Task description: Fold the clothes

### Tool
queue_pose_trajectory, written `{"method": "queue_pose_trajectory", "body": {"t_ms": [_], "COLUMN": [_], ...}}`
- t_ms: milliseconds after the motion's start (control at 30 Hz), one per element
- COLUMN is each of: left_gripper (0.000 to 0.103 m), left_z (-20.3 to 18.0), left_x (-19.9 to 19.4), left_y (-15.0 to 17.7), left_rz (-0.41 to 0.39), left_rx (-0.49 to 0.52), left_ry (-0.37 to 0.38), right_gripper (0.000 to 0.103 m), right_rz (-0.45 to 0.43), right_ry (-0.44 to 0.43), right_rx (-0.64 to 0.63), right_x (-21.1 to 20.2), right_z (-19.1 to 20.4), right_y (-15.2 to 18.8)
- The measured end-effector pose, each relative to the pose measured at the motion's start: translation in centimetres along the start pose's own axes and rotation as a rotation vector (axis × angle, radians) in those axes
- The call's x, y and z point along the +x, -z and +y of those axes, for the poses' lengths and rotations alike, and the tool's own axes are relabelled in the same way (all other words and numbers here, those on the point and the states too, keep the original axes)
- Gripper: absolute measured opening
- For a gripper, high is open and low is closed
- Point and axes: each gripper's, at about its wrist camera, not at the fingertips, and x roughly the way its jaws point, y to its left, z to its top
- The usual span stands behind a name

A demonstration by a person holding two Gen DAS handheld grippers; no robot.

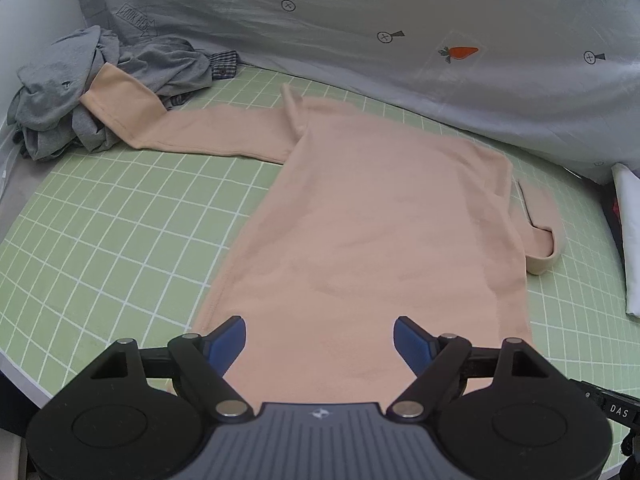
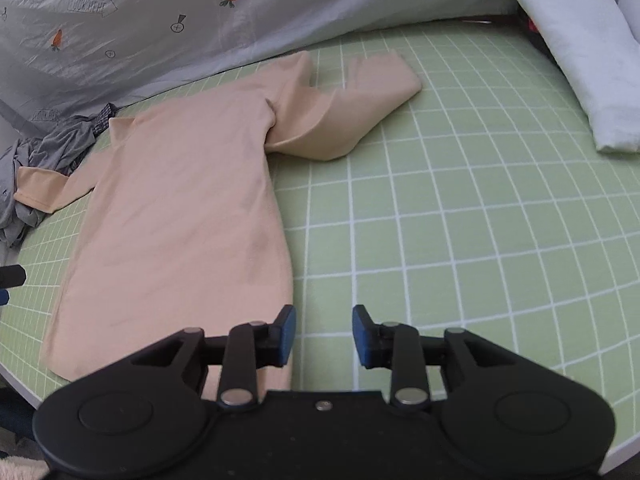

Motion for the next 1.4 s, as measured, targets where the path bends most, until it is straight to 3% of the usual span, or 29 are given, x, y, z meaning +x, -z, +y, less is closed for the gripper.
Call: {"method": "queue_pose_trajectory", "body": {"t_ms": [67, 200, 400, 533, 600, 733, 933, 1000, 1033, 1067, 1200, 1333, 1400], "left_gripper": [0.085, 0.087, 0.091, 0.092, 0.092, 0.092, 0.092, 0.092, 0.092, 0.092, 0.092, 0.092, 0.092], "left_z": [-1.2, -3.5, -6.3, -8.0, -8.8, -10.2, -10.6, -10.4, -10.4, -10.4, -10.1, -10.1, -10.1], "left_x": [0.4, 1.3, 3.1, 5.8, 6.8, 8.0, 9.7, 10.2, 10.3, 10.4, 10.3, 10.0, 9.9], "left_y": [-0.6, -2.4, -6.5, -10.1, -11.7, -14.1, -14.1, -13.5, -13.2, -12.9, -11.7, -10.8, -10.3], "left_rz": [-0.004, -0.021, -0.069, -0.109, -0.116, -0.135, -0.085, -0.051, -0.036, -0.025, 0.013, 0.028, 0.034], "left_rx": [0.007, 0.012, 0.007, -0.008, -0.019, -0.005, -0.017, -0.017, -0.014, -0.012, -0.027, -0.037, -0.04], "left_ry": [0.003, -0.002, -0.012, 0.004, -0.004, -0.021, -0.041, -0.039, -0.039, -0.038, -0.018, -0.005, 0.0], "right_gripper": [0.076, 0.101, 0.103, 0.103, 0.1, 0.082, 0.053, 0.035, 0.017, 0.007, 0.007, 0.009, 0.015], "right_rz": [-0.028, -0.099, -0.168, -0.208, -0.198, -0.154, -0.109, -0.143, -0.152, -0.162, -0.198, -0.171, -0.159], "right_ry": [0.03, 0.096, 0.15, 0.153, 0.152, 0.132, 0.143, 0.122, 0.127, 0.137, 0.264, 0.352, 0.362], "right_rx": [-0.016, -0.027, -0.084, -0.103, -0.108, -0.124, -0.238, -0.208, -0.193, -0.18, -0.144, 0.011, 0.093], "right_x": [0.0, 0.6, 2.7, 6.9, 9.4, 14.1, 17.1, 16.6, 16.2, 15.7, 12.5, 8.8, 7.4], "right_z": [-0.5, -1.5, -2.1, -2.3, -2.2, -1.9, -0.7, -1.5, -1.9, -2.4, -4.8, -8.5, -10.1], "right_y": [-1.0, -3.8, -10.3, -15.8, -17.7, -20.2, -20.0, -19.4, -19.1, -18.9, -16.7, -13.1, -11.4]}}
